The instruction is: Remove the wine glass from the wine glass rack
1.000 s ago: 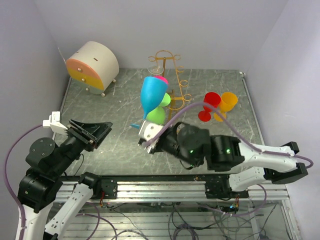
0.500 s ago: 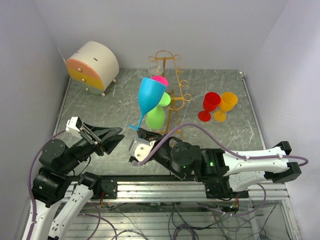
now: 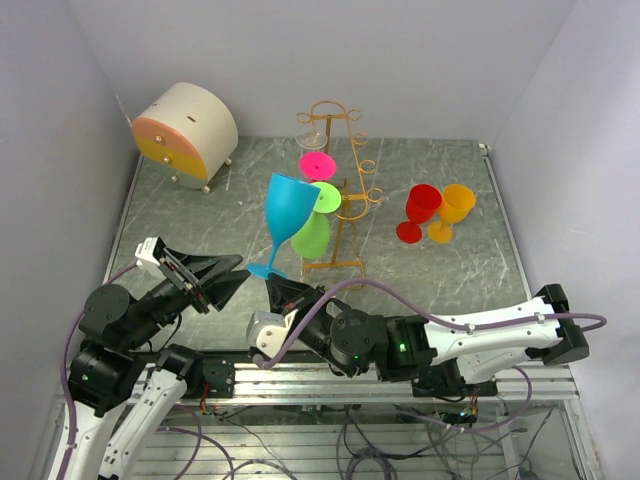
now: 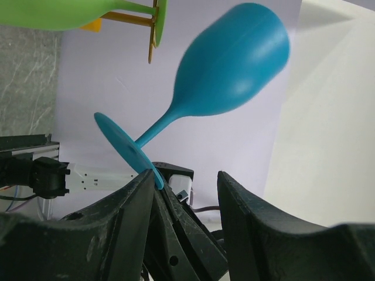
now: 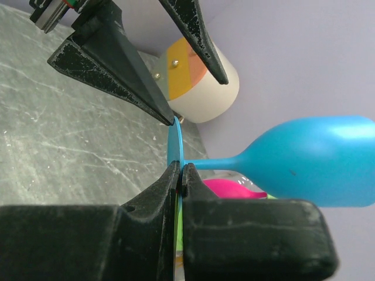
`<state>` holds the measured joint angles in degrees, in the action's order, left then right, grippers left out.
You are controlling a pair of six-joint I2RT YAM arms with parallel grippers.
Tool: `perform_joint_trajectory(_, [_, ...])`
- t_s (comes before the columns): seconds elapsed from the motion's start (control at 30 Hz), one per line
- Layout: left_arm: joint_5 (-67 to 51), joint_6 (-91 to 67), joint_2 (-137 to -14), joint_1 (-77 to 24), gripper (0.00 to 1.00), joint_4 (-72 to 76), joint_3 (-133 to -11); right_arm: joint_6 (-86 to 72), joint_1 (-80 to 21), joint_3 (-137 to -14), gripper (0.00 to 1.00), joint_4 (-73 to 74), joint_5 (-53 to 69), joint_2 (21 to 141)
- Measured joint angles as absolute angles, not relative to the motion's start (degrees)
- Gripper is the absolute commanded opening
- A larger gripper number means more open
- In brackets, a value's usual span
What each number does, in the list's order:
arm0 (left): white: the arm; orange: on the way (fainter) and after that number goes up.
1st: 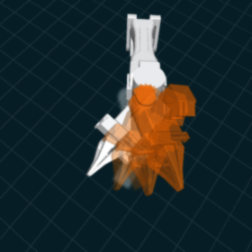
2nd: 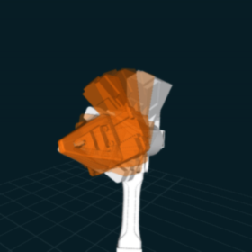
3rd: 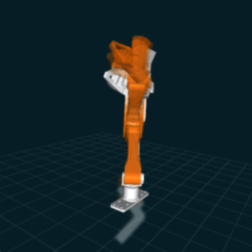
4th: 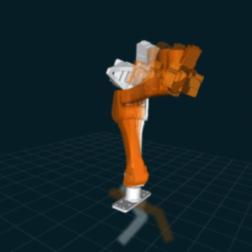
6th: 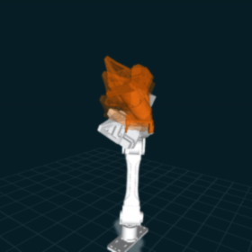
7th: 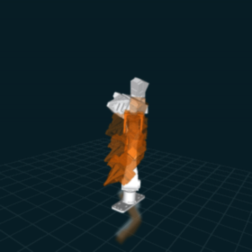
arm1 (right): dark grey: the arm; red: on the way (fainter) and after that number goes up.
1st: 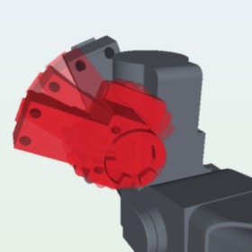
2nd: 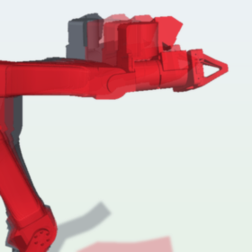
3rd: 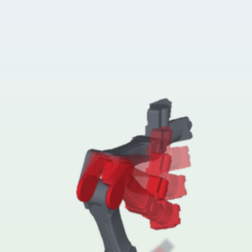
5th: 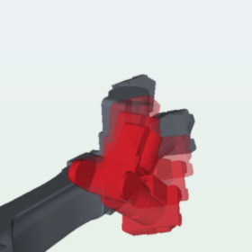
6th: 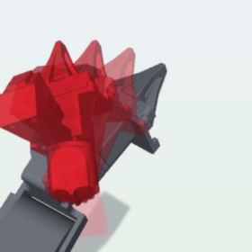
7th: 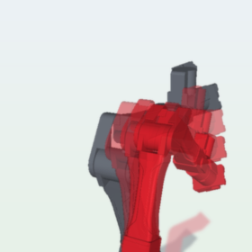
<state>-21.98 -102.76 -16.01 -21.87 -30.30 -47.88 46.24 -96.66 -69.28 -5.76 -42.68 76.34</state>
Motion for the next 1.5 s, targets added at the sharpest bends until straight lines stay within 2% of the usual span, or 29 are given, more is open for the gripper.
perform_joint_trajectory(0.7, [-22.4,-102.4,-15.7,-21.9,0.58,-30.3,-47.9,57.6,-96.8,-64.4,0.0,-20.3,-44.4,76.3])
perform_joint_trajectory(1.23, [-23.7,-101.8,-17.4,-21.9,0.57,-30.0,-47.1,62.6,-96.9,-64.1,0.0,-21.6,-44.2,78.3])
perform_joint_trajectory(1.5, [-23.9,-101.5,-17.6,-21.9,0.47,-29.2,-45.4,63.0,-97.0,-64.2,0.0,-21.6,-43.9,78.5])
